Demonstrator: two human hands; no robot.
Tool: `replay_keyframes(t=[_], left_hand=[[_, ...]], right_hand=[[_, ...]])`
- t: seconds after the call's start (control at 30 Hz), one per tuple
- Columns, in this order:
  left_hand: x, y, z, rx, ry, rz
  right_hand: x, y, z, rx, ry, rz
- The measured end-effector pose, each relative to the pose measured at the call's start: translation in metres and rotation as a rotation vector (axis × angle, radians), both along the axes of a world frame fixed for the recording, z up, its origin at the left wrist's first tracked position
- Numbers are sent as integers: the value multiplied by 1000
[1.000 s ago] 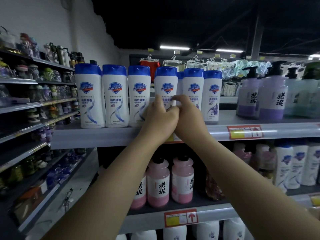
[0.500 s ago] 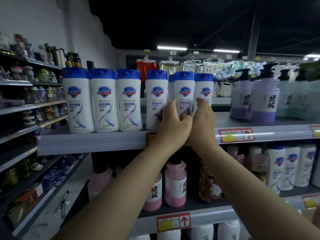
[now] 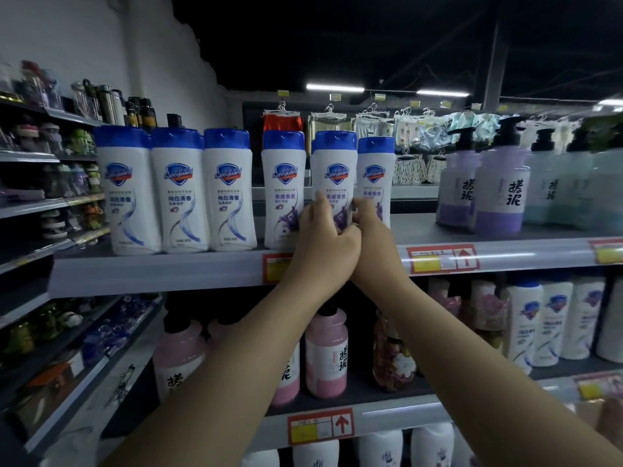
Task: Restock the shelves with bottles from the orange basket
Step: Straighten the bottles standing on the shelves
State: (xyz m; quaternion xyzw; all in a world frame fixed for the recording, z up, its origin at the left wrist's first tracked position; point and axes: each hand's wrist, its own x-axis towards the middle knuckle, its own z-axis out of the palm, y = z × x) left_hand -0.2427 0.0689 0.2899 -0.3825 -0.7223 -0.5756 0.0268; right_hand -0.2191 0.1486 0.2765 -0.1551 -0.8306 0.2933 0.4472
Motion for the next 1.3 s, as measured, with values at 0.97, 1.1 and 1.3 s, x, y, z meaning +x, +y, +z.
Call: replay_keyframes(t=[0.97,1.1,1.3], left_hand=[[6,95,17,94,31,70],[6,106,20,100,-70,93],[15,109,16,107,-18,209]], right_hand=[[-8,89,22,-9,-86,-8],[-9,92,21,80,-183,-53],[2,90,20,29,-95,94]])
